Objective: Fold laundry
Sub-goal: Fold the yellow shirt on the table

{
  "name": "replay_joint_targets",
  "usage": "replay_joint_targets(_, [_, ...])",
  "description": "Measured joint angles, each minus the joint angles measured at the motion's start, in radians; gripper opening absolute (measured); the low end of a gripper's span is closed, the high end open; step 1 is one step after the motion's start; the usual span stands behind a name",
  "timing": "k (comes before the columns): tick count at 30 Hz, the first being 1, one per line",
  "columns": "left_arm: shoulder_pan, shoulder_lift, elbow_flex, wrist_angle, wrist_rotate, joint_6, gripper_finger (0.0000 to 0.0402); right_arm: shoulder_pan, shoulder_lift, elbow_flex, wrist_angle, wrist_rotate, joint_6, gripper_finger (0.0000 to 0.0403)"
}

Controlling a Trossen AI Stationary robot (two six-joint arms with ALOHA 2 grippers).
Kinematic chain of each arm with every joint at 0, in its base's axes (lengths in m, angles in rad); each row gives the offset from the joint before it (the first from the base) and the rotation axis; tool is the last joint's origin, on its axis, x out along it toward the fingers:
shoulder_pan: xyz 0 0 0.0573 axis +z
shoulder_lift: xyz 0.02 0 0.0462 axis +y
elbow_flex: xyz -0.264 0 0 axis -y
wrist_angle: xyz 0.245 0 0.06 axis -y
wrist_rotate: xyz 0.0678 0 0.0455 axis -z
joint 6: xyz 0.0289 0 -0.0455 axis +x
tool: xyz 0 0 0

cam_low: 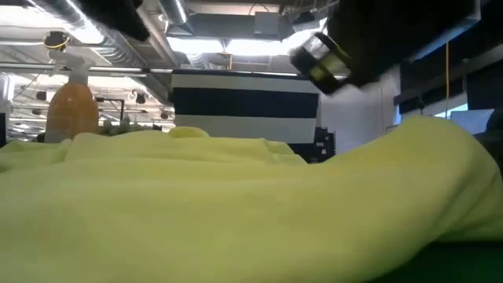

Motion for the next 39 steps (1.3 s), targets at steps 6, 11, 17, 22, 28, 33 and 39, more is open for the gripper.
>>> replay_joint_targets(6, [0.087,0.018,-0.045,-0.138,0.024,-0.063,0.0135,-0.044,0.002,0.029,0.015,0.071,-0.073,0.0012])
replay_joint_targets(11, [0.161,0.059,-0.146,-0.023,0.153,-0.034,0.0135,-0.091,0.032,0.026,0.005,0.069,-0.077,0.0012])
replay_joint_targets(17, [0.247,0.084,-0.235,-0.019,0.188,-0.034,0.0135,-0.124,0.096,0.016,-0.001,0.062,-0.078,0.0012])
replay_joint_targets(22, [0.31,0.083,-0.264,-0.106,0.158,-0.034,0.0135,-0.127,0.172,0.016,0.004,0.021,-0.078,0.0012])
replay_joint_targets(28, [0.376,0.083,-0.234,-0.296,0.062,-0.036,0.0135,-0.126,0.217,0.021,0.02,-0.052,-0.053,0.0012])
replay_joint_targets(33, [0.428,0.083,-0.188,-0.489,-0.083,-0.092,0.0135,-0.125,0.218,0.02,0.021,-0.073,-0.051,0.0012])
replay_joint_targets(39, [0.447,0.075,-0.104,-0.653,-0.102,-0.183,0.0135,-0.125,0.22,0.019,0.019,-0.073,-0.051,0.0012])
